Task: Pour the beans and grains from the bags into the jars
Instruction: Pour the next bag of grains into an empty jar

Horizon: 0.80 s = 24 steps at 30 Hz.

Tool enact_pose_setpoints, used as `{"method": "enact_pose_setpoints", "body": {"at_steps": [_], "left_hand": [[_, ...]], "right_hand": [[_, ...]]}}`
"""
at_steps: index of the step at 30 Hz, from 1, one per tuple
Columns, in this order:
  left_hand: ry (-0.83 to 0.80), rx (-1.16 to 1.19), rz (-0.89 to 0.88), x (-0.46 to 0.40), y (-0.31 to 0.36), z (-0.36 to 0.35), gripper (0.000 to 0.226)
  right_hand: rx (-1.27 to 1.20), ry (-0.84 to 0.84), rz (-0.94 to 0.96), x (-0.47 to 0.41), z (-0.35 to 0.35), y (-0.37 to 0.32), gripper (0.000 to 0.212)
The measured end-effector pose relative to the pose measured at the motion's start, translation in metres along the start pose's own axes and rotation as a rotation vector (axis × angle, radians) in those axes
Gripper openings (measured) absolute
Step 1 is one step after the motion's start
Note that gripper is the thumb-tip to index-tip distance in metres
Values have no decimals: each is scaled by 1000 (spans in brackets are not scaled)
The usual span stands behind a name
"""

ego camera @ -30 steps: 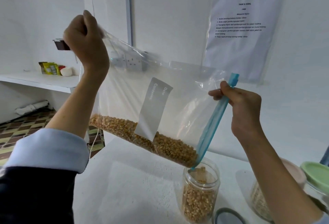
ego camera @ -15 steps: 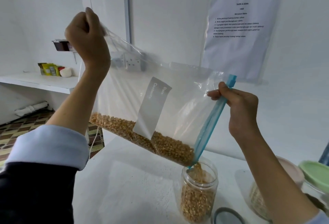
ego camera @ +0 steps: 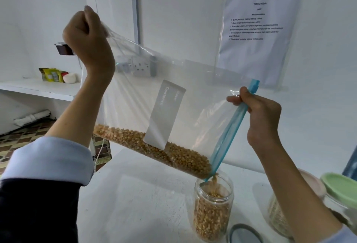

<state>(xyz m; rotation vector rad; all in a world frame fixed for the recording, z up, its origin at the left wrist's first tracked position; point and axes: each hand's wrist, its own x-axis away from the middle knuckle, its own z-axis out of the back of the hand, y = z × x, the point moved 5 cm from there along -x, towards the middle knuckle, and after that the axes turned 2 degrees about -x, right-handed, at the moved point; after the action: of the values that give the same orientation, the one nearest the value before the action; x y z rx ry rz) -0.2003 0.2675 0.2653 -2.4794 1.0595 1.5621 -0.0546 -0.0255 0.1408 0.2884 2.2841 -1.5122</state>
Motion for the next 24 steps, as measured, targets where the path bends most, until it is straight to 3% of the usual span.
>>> {"method": "enact_pose_setpoints", "body": {"at_steps": [24], "left_hand": [[-11,24,32,17,-8,-5,45]], "right_hand": [[7,51,-8,4,6,2,25]]}}
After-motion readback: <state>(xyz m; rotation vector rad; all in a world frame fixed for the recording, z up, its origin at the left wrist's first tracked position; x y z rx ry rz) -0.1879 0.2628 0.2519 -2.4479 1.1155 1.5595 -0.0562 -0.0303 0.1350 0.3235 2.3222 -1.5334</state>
